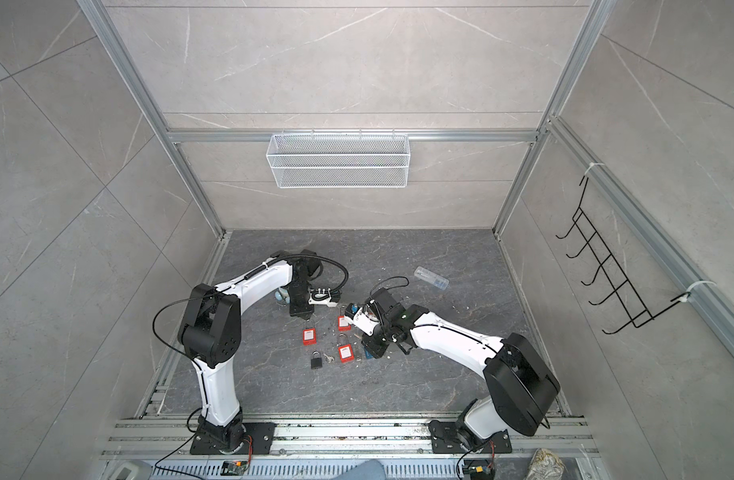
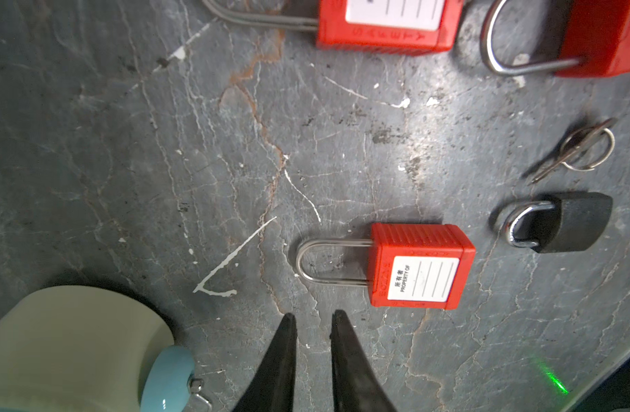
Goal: Lock with the key
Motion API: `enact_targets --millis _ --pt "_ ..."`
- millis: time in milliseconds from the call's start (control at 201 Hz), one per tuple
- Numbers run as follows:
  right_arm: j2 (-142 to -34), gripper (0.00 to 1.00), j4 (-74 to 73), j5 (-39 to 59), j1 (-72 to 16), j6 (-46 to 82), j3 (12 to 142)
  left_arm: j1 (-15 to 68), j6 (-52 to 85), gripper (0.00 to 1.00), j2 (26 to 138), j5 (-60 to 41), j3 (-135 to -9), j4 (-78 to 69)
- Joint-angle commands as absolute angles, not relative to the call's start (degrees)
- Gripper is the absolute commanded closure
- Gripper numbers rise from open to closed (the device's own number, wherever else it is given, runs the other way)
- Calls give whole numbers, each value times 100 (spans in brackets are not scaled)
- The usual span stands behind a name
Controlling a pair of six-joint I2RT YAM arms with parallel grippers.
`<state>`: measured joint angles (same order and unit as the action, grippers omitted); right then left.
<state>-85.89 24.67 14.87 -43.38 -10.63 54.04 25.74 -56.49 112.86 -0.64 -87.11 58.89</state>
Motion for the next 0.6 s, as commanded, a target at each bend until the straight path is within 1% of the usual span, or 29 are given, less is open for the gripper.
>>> enact_targets --millis 0,124,249,329,413,528,593 --pt "-8596 95 2200 1412 -4450 -523 5613 2477 -5412 78 11084 -265 -8857 5703" --pt "-8726 96 2167 1244 -4687 -43 5767 2310 -5209 78 10777 -445 -8779 5431" --pt "-9006 97 1928 993 -4998 658 5979 1992 -4613 78 10070 -858 -8327 4650" --pt "-9238 97 1769 828 -5201 1043 6188 1781 -4163 77 9485 -1182 -7791 3973" --pt "-9623 96 1687 951 -5313 1358 6520 1567 -3631 77 8825 -1545 -7101 3284" --pt "-10239 96 1877 956 -5368 1727 7144 1236 -2727 75 7964 -1884 -6175 2316" --pt "-10604 96 2041 942 -5362 1950 7497 1053 -2371 74 7551 -2174 -5722 2005"
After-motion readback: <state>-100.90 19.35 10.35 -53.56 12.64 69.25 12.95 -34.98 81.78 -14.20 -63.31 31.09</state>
